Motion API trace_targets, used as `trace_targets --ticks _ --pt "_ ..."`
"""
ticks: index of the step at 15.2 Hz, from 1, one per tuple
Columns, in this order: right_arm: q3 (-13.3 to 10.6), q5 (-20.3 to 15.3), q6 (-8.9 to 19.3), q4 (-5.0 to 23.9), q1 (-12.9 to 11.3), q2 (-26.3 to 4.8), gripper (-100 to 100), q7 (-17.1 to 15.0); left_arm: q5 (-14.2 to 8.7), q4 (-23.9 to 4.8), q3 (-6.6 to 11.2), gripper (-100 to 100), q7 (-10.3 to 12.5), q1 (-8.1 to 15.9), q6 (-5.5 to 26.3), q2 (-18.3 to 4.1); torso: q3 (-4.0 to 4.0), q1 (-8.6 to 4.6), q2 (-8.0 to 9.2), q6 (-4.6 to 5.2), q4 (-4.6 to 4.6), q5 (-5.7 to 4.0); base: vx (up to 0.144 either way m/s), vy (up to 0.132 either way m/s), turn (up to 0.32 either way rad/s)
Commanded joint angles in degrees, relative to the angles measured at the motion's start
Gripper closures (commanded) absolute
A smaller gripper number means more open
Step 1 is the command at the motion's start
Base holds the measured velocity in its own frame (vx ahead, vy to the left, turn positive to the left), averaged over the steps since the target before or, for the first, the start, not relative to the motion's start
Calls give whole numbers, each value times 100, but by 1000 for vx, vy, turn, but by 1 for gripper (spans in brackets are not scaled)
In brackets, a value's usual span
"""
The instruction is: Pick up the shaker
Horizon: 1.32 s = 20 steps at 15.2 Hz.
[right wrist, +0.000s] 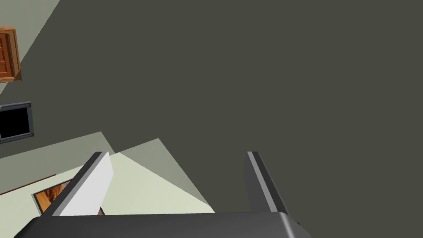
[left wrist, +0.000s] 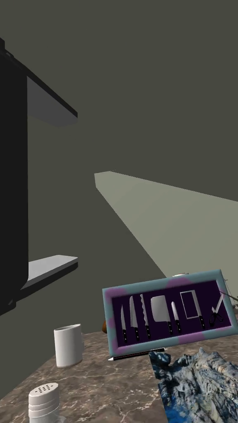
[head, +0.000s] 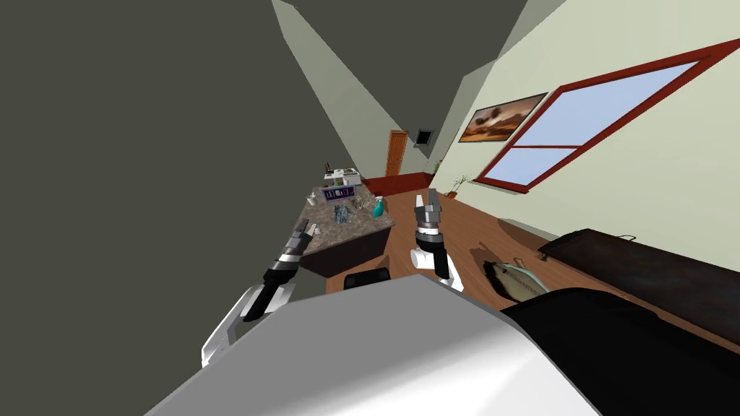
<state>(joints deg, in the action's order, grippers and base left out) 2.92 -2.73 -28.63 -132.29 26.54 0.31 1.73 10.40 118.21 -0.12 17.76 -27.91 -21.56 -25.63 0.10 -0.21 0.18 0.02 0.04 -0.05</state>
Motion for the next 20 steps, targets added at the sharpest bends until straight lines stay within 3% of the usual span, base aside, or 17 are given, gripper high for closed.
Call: trace_targets --ticks 1,11,12,13,14,16,19,20 --pt "0 0 0 0 0 0 0 0 98 -235 -5 -100 106 -19 104 -286 0 0 0 0 0 0 -37 -71 -114" --pt "0 0 0 0 0 0 0 0 385 -1009 -91 -100 339 -25 608 -1359 -1 -7 -1 -1 0 -2 -31 -77 -83" --pt "0 0 0 0 0 0 0 0 385 -1009 -91 -100 339 -25 608 -1385 -1 -7 -1 0 0 -2 -18 -68 -77" --pt "0 0 0 0 0 0 0 0 420 -1147 -110 -100 363 -32 722 -1576 -2 -5 -4 -1 -1 -2 -11 -65 -89" --pt "0 0 0 0 0 0 0 0 420 -1147 -110 -100 363 -32 722 -1576 -3 -3 -6 0 -1 -1 -7 -58 -78" --pt "0 0 0 0 0 0 0 0 468 -1403 -150 -100 387 -49 962 -1921 -5 1 -10 -1 -2 0 -1 -69 -115" --pt "0 0 0 0 1 0 0 0 480 -1521 -171 -100 386 -60 1089 -2113 -9 -1 -16 0 -3 -1 11 -62 -84" --pt "0 0 0 0 1 0 0 0 484 -1631 -192 -100 377 -73 1219 -2284 -10 2 -17 -1 -3 0 14 -51 -73"
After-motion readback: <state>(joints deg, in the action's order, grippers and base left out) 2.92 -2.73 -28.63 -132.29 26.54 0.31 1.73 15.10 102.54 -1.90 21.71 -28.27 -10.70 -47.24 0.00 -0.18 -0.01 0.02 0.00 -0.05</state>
